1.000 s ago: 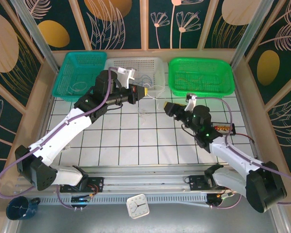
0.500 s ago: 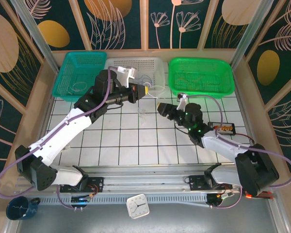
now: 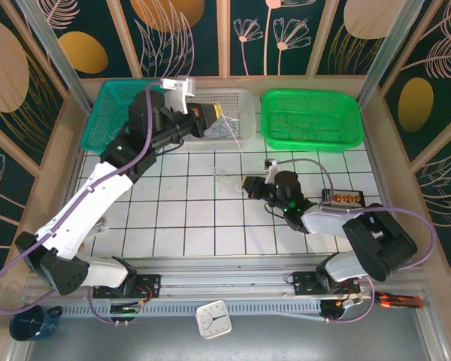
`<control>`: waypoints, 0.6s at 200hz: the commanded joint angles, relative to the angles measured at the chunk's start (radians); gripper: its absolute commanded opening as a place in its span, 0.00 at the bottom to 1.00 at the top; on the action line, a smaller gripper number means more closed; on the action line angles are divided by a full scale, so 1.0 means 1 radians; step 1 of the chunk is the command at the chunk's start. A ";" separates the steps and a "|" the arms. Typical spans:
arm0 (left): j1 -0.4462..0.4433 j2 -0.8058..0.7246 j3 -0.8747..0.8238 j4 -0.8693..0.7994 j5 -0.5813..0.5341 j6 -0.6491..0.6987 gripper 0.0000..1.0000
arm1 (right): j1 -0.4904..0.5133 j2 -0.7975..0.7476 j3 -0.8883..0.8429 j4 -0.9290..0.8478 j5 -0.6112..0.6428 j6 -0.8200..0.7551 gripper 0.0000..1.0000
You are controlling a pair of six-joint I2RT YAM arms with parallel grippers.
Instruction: Untangle the cables
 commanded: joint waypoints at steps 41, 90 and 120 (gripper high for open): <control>0.100 -0.034 0.045 0.040 -0.080 -0.005 0.00 | 0.008 0.051 0.024 0.052 0.015 0.017 0.16; 0.204 -0.018 0.118 -0.002 -0.121 0.055 0.00 | 0.011 0.055 0.045 0.021 0.019 0.010 0.29; 0.291 0.002 0.185 -0.039 -0.191 0.115 0.00 | 0.011 0.041 0.043 0.002 0.025 0.004 0.33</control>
